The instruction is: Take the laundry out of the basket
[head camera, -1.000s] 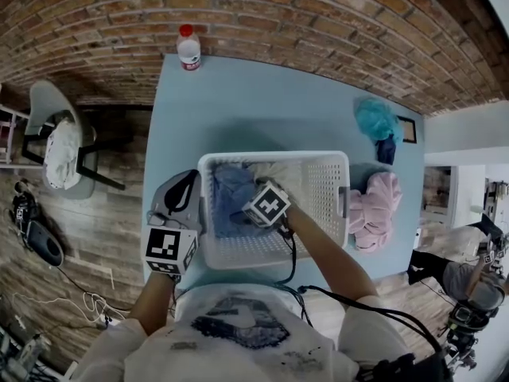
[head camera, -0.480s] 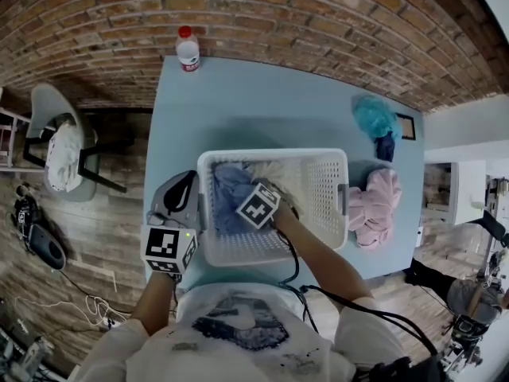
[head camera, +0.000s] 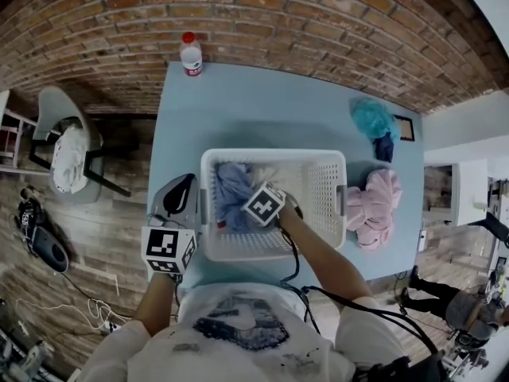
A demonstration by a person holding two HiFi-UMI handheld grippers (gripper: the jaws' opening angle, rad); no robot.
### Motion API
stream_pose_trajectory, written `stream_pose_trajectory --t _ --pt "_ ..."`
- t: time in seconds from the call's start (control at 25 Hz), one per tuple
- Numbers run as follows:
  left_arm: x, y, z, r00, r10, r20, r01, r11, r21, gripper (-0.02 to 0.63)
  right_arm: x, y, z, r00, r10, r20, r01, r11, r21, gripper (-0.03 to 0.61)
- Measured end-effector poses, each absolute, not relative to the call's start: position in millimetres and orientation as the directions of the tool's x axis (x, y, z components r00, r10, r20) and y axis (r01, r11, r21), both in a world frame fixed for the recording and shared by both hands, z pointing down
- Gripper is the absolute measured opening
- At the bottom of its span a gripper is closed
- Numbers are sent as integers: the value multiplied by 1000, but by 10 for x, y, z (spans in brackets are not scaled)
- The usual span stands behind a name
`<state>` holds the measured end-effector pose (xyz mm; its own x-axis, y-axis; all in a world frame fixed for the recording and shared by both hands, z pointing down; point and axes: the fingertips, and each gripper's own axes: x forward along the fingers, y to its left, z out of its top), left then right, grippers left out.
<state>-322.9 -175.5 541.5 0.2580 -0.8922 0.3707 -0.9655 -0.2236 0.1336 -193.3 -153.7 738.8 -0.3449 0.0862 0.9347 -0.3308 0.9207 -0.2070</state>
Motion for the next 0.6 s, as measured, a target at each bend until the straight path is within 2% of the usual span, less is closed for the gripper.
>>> stream_pose_trajectory --t 0.2,0.6 --pt "-3195 -1696 5361 258 -895 364 -966 -226 127 -8 -1845 -1503 7245 -376 71 924 -412 880 -235 89" --pt "-2993 -1549 5130 254 -910 326 -967 -236 95 -8 -1749 -1675 6526 -560 -166 812 -478 865 -153 83"
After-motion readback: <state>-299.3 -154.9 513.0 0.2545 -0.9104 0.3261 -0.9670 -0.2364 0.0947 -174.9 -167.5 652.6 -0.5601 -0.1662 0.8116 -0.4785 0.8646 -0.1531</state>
